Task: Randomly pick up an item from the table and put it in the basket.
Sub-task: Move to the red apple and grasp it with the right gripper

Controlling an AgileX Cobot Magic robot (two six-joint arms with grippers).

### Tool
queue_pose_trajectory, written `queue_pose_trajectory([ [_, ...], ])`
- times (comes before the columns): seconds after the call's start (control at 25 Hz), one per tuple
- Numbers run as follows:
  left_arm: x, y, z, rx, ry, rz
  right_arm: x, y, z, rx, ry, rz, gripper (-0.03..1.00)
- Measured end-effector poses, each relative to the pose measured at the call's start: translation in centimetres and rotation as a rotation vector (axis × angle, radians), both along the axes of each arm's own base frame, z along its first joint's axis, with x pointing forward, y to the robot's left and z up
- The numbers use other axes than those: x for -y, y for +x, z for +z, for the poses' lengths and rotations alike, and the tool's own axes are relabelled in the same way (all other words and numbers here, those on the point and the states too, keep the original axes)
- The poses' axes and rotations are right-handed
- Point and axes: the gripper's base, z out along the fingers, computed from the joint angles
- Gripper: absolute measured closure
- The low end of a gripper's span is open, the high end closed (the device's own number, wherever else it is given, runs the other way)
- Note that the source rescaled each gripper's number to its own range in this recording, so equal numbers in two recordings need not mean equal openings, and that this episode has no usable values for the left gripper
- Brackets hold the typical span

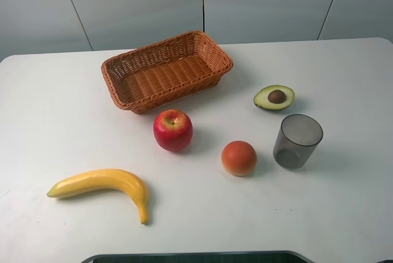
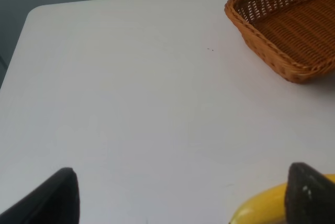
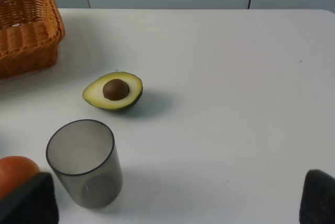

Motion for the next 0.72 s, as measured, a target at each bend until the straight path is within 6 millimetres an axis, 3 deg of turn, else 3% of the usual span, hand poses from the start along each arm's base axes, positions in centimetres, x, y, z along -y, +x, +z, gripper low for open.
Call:
queue_pose_trajectory([
  [0.52,0.0,0.0,0.0,0.000,0.000,0.000,-0.3,0.0,0.0,0.003,0.037,0.023,-0.03],
  [0.72,0.0,0.0,0.0,0.000,0.000,0.000,-1.4,0.1,1.6,0.086,-0.002,0.174,-0.03],
])
